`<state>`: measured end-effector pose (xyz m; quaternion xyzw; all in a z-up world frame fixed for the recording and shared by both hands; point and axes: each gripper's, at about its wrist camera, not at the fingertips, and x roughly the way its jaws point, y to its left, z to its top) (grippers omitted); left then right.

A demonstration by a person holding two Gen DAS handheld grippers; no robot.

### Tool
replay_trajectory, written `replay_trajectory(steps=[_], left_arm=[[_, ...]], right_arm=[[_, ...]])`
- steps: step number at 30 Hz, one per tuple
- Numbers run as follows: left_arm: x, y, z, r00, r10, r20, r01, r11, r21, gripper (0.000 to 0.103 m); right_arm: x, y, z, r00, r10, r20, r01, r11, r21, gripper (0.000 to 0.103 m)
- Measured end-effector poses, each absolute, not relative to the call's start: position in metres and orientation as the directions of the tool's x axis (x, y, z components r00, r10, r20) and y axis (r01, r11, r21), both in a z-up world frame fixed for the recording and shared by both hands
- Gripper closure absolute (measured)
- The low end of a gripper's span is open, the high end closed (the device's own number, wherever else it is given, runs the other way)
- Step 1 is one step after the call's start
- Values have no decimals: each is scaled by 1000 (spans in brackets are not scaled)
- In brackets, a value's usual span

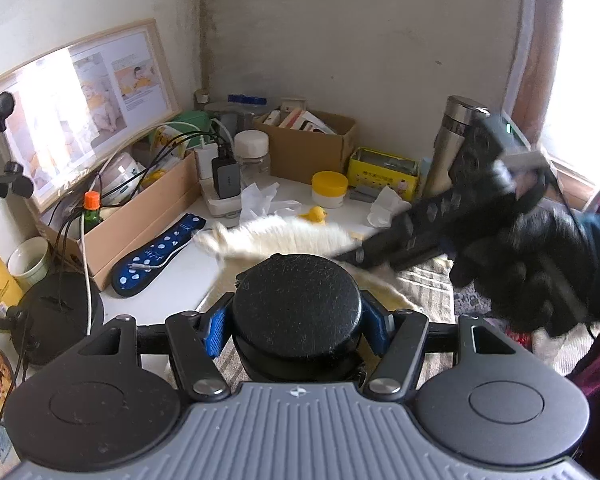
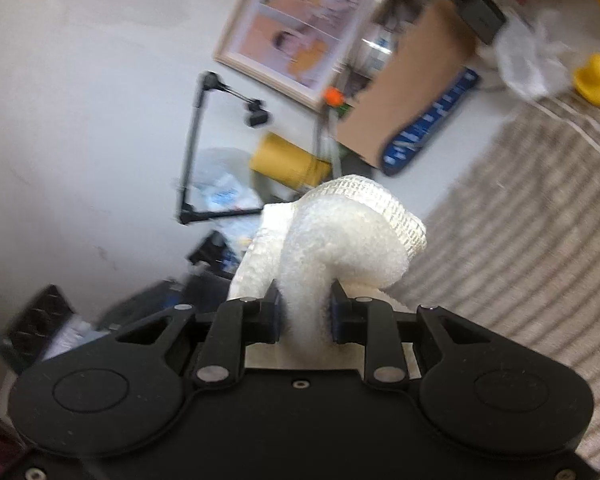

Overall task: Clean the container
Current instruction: 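Rub the cloth along the bottle side with the right gripper while the left gripper holds the bottle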

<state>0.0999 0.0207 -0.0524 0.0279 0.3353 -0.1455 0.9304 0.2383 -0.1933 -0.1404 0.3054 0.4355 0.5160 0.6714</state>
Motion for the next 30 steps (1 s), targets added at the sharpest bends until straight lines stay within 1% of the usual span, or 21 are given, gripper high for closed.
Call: replay_trajectory(steps=[4,6,7,9,11,16,20,24,28,30], left_arm=[[99,21,-53,724,-278,-632,334,942,-31,40],[99,21,-54,720,-284,-634,346,938,-28,40],[100,20,-54,719,-285,-634,348,937,-27,40],[101,20,-54,717,-286,-636,351,936,-26,40],[103,21,-54,716,-287,-636,350,936,-29,40],[101,20,-54,717,-292,-633,360,933,-21,40],[101,19,-53,702,-308,-642,399,917,-5,40],[105,16,-51,664,-331,-671,485,873,48,40],[114,16,-49,604,-391,-695,596,800,68,40],[117,14,-48,573,-414,-707,644,762,76,40]], right_arm=[[239,-194,-117,63,980,-191,-471,198,860,79],[238,-192,-104,48,985,-163,-505,165,847,79],[237,-190,-98,46,985,-167,-531,165,831,79],[233,-186,-89,46,982,-185,-582,177,793,79],[232,-186,-90,52,979,-195,-593,188,783,80],[237,-195,-123,73,966,-247,-518,249,818,79],[241,-197,-151,65,954,-294,-466,289,836,80],[249,-192,-173,52,941,-334,-441,322,838,80],[256,-186,-193,49,915,-400,-454,376,807,80],[255,-182,-202,61,893,-447,-477,419,773,80]])
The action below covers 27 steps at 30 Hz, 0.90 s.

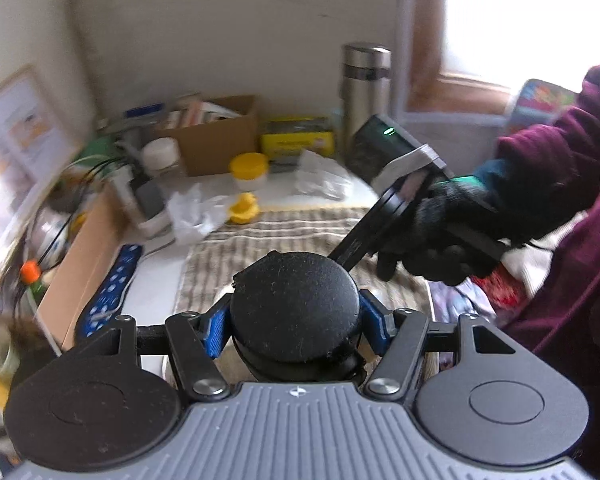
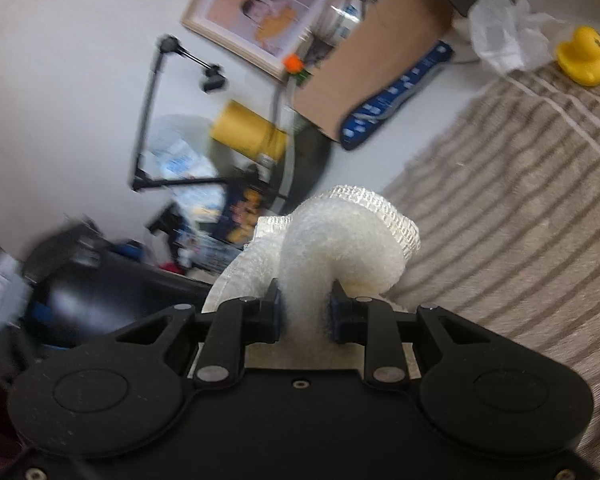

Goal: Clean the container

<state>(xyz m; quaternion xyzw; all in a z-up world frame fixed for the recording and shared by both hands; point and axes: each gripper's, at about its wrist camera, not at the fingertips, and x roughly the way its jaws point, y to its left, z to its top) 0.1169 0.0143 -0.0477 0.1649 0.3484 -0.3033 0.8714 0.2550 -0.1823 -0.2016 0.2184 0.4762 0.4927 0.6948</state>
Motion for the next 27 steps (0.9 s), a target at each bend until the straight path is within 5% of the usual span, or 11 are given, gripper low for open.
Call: replay_trajectory(steps=[5,13,18,20,27], left_arm=[[127,7,-43,529,-379,-759,624,780,46,38],[116,11,-54,608,-200,-768,241,969,-61,29],[113,9,-54,674,-177,-717,138,984,-113,29],[114,2,-53,692,-164,-703,164,984,-68,40],[105,-16,-53,693,-259,-673,402,913,64,40]], right_arm=[[253,-190,-221,98,868,-486,-466,472,749,80],[253,-213,-222,101,888,-448,-419,446,791,79],[250,-212,-194,82,918,-389,-460,381,802,78],[250,-216,-182,67,939,-337,-467,328,821,78],[257,-246,-133,54,999,3,-407,19,913,79]])
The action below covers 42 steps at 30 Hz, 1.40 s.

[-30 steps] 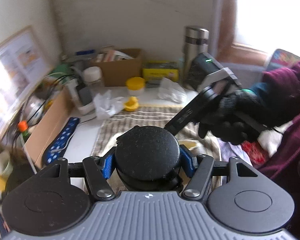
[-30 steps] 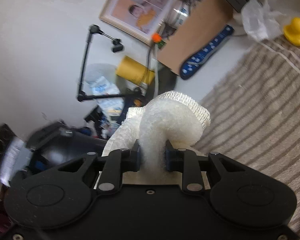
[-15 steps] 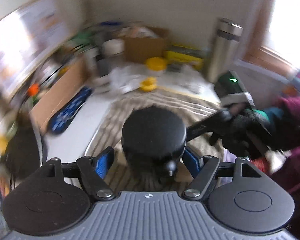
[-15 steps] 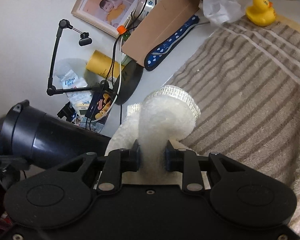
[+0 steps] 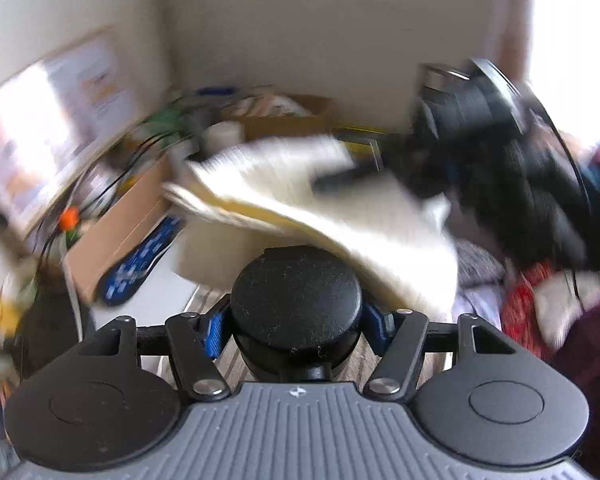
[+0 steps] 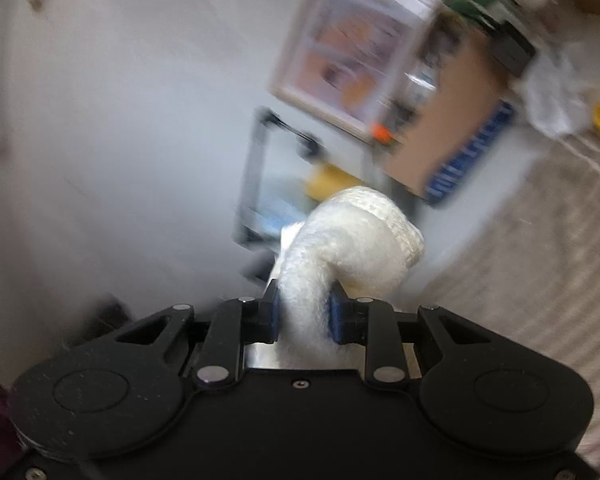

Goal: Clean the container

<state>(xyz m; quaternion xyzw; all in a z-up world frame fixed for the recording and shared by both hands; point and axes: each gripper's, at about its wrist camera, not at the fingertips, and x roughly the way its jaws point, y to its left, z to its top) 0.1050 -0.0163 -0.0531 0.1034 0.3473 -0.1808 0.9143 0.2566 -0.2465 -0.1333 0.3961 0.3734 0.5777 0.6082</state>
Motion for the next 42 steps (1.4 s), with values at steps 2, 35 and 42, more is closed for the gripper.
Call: replay_trajectory(steps=[2,35,42], left_arm=[[101,-19,-55,694,-284,-662,446,891,85,40],[93,-2,-55,738,-172,-652,216,976,-13,40],[102,-15,-57,752,-137,-644,187,982,10,40]], right_arm=[[259,-247,-129,51,998,44,-395,-20,919,79],[204,-171,-198,154,739,-656,-892,389,230,78],[267,-214,-215,-79,925,-371,-443,301,845,77]])
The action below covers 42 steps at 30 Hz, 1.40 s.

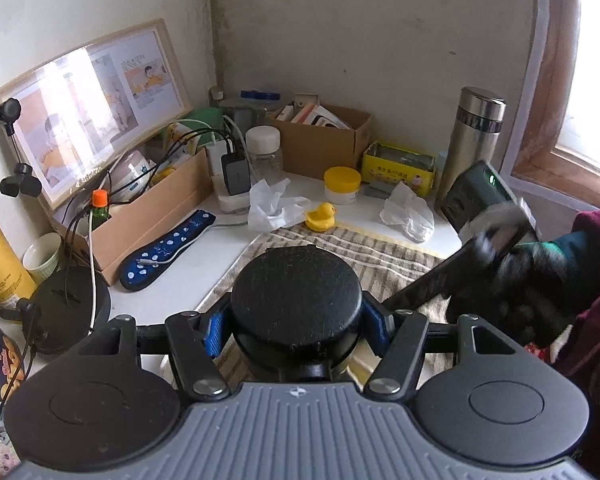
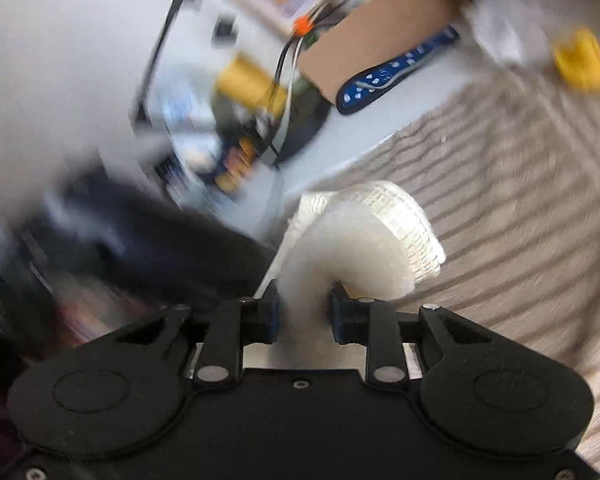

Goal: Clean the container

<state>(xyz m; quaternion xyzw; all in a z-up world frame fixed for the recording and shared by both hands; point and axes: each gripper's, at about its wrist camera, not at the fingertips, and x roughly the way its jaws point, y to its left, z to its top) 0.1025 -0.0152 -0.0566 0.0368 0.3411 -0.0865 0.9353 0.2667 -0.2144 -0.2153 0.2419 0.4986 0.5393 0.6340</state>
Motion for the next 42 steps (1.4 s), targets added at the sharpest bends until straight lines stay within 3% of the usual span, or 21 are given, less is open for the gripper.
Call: replay_trajectory(steps=[7,10,18,22,27,32,36,40,42], left_arm=[[112,-20,-58,762,-108,-638,151,989,13,39],[113,-20,-59,767,-99,-634,138,990,12,39],[112,-16,-74,735,-111,-669,139,990,-11,36],[112,-11,-85,719,-135,-682,167,986,-18,35],[111,-3,-103,695,-170,-699,197,979,-42,35],[110,3,-112,688,-219,-691,197,974,-112,33],[112,8,-121,678,-231,-698,189,972,-138,33],[112,11,-130,676,-248,-694,192,968,-159,28],[111,13,-134,671,-270,-691,198,963,-184,27]], right_arm=[[281,-240,-197,-71,997,-5,-161,-7,987,76],[288,-255,-195,-47,999,9,-141,-16,990,75],[287,-285,-202,25,936,-350,-273,344,899,69],[273,-272,-212,47,889,-456,-320,446,836,69],[245,-258,-201,154,779,-608,-472,598,648,67],[221,-240,-173,283,672,-684,-599,681,422,38],[202,-212,-162,313,623,-717,-664,683,304,30],[200,-186,-188,329,467,-820,-654,739,159,27],[202,-183,-204,355,412,-839,-637,764,105,18]])
